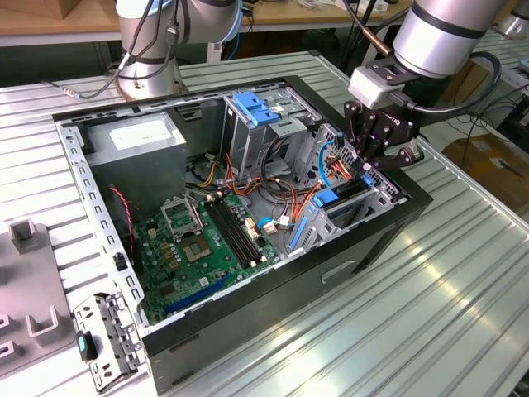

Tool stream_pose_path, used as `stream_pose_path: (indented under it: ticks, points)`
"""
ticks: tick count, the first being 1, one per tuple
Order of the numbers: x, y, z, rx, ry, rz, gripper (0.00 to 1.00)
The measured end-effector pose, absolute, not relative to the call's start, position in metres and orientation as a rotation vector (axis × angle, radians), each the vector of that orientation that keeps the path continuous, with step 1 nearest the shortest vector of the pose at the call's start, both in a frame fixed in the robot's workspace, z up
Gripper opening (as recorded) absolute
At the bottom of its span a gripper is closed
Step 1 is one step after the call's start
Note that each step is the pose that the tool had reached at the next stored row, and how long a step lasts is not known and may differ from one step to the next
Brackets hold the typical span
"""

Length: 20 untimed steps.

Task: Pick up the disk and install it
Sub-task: 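Insert the second disk wire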

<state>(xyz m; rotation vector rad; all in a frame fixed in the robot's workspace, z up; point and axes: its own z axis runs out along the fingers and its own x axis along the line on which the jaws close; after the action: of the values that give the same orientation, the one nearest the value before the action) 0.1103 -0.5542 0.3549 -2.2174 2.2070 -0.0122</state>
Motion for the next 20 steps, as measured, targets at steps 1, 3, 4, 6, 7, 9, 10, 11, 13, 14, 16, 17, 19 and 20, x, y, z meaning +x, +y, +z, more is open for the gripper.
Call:
stream_pose_path:
  ticks: [1,3,4,6,7,9,10,11,13,14,16,17,19,20]
  points:
    - [0.110,-0.554,0.355,-2.217,2.207,-0.012,0.11]
    - [0.107,-0.554,0.355,-2.217,2.207,-0.012,0.11]
    - [0.107,-0.554,0.355,-2.217,2.207,-0.012,0.11]
    - [0.104,-0.554,0.355,-2.217,2.207,-0.012,0.11]
    - [0.102,-0.554,0.355,-2.217,2.207,-0.012,0.11]
    - [0.101,-0.554,0.355,-2.217,2.207,-0.012,0.11]
    - [0.101,-0.554,0.355,-2.217,2.207,-0.012,0.11]
    - [0.101,-0.554,0.355,-2.217,2.206,-0.011,0.11]
    - [0.101,-0.554,0.357,-2.216,2.206,-0.010,0.11]
    - [0.101,-0.554,0.360,-2.216,2.206,-0.009,0.11]
    - [0.101,-0.554,0.370,-2.216,2.206,-0.009,0.11]
    - [0.101,-0.554,0.374,-2.216,2.206,-0.009,0.11]
    - [0.101,-0.554,0.388,-2.216,2.206,-0.009,0.11]
    - [0.101,-0.554,0.397,-2.216,2.206,-0.009,0.11]
